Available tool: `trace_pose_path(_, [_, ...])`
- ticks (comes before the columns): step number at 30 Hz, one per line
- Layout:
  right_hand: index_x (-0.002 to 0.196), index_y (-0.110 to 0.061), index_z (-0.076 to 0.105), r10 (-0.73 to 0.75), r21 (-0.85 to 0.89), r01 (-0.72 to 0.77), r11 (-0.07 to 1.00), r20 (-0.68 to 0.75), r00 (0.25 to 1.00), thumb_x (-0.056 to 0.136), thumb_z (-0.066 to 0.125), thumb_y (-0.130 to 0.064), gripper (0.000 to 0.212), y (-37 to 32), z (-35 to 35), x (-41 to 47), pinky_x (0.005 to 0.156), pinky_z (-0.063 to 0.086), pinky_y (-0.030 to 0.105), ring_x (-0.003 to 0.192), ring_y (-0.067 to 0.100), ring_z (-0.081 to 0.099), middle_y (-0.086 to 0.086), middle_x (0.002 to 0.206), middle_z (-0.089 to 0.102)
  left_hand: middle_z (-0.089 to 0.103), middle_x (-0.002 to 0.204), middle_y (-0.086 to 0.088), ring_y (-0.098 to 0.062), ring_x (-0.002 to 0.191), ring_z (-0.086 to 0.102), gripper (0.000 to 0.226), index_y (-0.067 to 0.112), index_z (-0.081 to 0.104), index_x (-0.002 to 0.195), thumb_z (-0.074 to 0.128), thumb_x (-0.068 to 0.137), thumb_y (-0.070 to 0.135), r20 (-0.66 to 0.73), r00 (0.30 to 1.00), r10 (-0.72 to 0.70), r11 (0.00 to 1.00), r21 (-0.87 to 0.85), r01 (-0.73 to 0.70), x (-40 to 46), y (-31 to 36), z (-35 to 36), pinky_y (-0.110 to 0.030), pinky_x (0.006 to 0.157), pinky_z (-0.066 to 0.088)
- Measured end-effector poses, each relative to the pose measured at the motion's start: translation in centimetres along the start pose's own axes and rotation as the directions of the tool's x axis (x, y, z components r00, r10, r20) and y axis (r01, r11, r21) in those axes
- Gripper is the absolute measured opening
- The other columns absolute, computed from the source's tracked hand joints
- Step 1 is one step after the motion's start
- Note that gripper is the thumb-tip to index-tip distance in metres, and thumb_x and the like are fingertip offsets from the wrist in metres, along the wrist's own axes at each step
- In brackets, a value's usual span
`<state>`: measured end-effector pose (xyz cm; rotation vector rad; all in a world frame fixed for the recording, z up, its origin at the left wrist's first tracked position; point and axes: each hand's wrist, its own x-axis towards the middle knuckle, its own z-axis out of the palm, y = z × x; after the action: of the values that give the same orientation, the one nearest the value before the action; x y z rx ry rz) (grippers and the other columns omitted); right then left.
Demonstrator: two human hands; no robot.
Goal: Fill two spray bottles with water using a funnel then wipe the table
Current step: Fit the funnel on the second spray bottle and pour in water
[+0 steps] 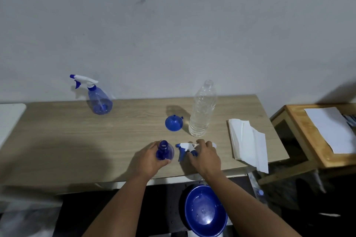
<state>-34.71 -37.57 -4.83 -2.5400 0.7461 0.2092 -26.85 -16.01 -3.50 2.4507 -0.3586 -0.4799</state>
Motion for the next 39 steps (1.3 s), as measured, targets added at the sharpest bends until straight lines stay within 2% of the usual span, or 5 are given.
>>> trace_pose_path(6, [0.135, -0.025, 0.057, -0.236, 0.08, 0.24, 0.967, -0.06, 0.97, 0.095, 0.064, -0.043, 0.045, -5.6, -1.7, 2.1, 0.089, 0.056, 0.04, 0.115, 0.023, 0.06, 0.0, 0.129, 0.058, 0.055, 0.145, 0.019, -0.007, 0.128, 0.056, 0.089, 0.036, 0.053, 0.142, 0.077, 0.062, 0.068, -0.019, 0.998, 0.063, 0.993, 0.101, -0.061, 1.1, -0.9, -0.2, -0.029, 0.105, 0.048])
trace_pose_path(16, [0.152, -0.01, 0.039, -0.212, -0.484, 0.351, 0.801, 0.319, 0.924, 0.097, 0.06, -0.016, 0.059, -13.9, -3.5, 13.0, 0.109, 0.05, 0.049, 0.143, 0.037, 0.044, 0.02, 0.154, 0.045, 0.073, 0.106, 0.012, -0.012, 0.098, 0.068, 0.058, 0.034, 0.066, 0.115, 0.076, 0.063, 0.059, -0.008, 1.0, 0.011, 1.0, -0.026, -0.011, 2.1, -0.5, 1.5, -0.026, 0.085, 0.051])
trace_pose_path(29, [0.149, -0.009, 0.043, -0.134, -0.53, 0.343, 0.776, 0.393, 0.91, 0.089, 0.078, -0.019, 0.07, -13.4, -1.8, 13.8, 0.082, 0.05, 0.04, 0.127, 0.032, 0.063, 0.01, 0.139, 0.061, 0.058, 0.145, 0.002, -0.015, 0.129, 0.057, 0.081, 0.02, 0.051, 0.147, 0.087, 0.076, 0.033, 0.09, 0.996, -0.013, 0.998, -0.053, 0.018, 2.3, -0.2, 1.2, -0.011, 0.098, 0.033])
trace_pose_path(34, [0.148, -0.021, 0.046, -0.172, -0.327, 0.309, 0.893, 0.387, 0.906, 0.085, 0.076, -0.037, 0.072, -13.4, -3.3, 12.8, 0.074, 0.045, 0.034, 0.114, 0.03, 0.065, 0.007, 0.129, 0.066, 0.068, 0.127, 0.004, -0.019, 0.115, 0.064, 0.068, 0.025, 0.06, 0.137, 0.084, 0.074, 0.035, 0.032, 0.999, -0.001, 1.0, -0.005, 0.002, 1.4, 0.4, 0.5, -0.009, 0.078, 0.029])
trace_pose_path(39, [0.131, -0.022, 0.059, -0.279, 0.286, 0.22, 0.933, 0.185, 0.942, 0.07, 0.093, -0.045, 0.073, -13.0, -6.1, 9.7, 0.078, 0.049, 0.031, 0.101, 0.021, 0.065, -0.001, 0.119, 0.065, 0.068, 0.124, 0.009, -0.016, 0.113, 0.064, 0.072, 0.025, 0.062, 0.132, 0.089, 0.066, 0.038, 0.018, 0.999, -0.034, 0.999, -0.031, 0.034, 0.7, 1.1, 0.1, -0.012, 0.078, 0.031])
